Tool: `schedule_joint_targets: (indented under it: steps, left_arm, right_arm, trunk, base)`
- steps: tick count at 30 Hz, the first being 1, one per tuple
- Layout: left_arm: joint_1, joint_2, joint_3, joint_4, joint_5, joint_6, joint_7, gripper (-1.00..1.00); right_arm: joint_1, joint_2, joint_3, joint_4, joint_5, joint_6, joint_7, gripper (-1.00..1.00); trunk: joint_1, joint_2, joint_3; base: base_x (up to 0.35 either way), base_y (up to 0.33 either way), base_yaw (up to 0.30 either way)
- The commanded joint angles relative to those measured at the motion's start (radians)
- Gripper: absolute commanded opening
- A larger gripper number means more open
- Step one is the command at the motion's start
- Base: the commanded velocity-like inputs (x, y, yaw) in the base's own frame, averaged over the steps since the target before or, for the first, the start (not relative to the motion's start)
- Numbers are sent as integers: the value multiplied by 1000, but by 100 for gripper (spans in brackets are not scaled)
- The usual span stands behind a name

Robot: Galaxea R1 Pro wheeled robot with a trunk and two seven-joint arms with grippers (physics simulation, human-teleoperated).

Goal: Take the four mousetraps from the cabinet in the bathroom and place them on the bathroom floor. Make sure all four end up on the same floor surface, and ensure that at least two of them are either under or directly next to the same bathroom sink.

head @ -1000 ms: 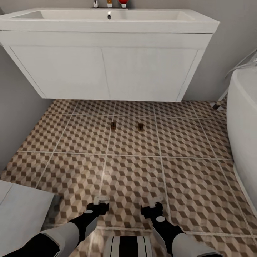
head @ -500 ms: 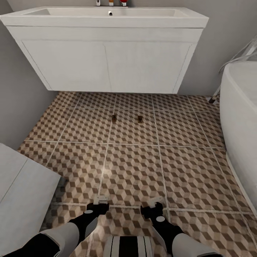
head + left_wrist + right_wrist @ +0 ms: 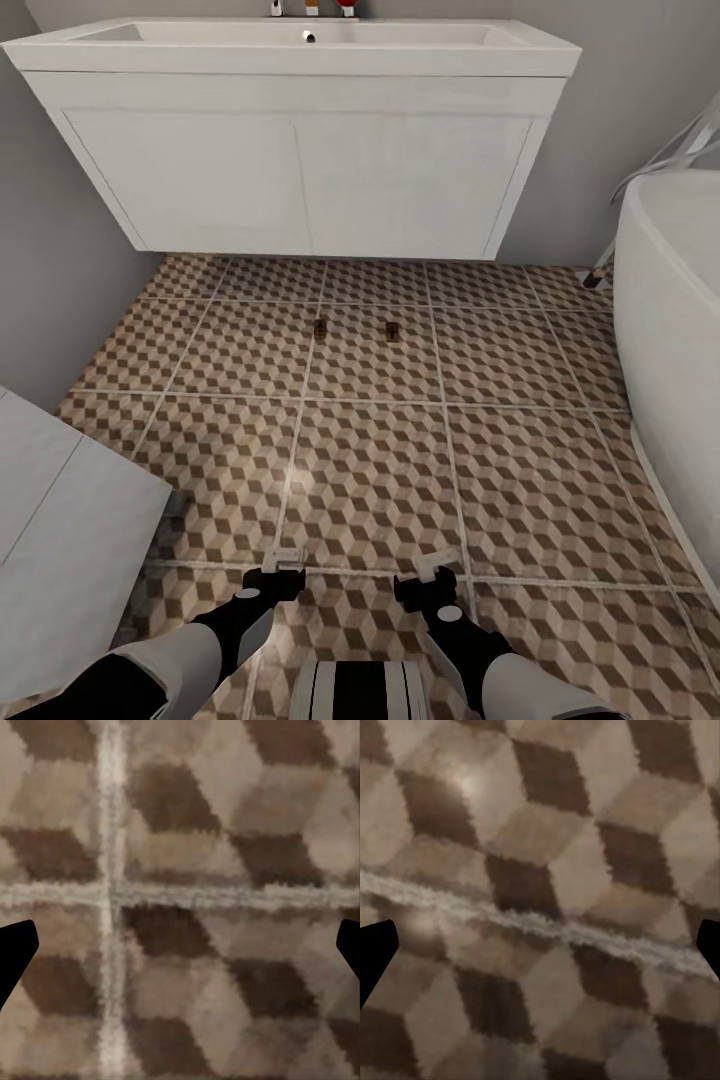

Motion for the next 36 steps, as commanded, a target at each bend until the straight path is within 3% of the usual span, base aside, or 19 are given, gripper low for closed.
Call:
schedule_joint_targets:
  steps: [1, 36]
  left_arm:
    - [0, 1, -9, 1, 7, -3, 1, 100]
    - [0, 1, -9, 1, 10, -3, 0, 100]
  right_arm:
    - [-1, 0, 7, 1, 5, -1, -9, 100]
    - [-1, 0, 6, 0, 4, -4, -10, 100]
  trunk:
    - [0, 0, -1]
    - [0, 0, -1]
  base:
    - [-1, 0, 0]
    - [0, 0, 0]
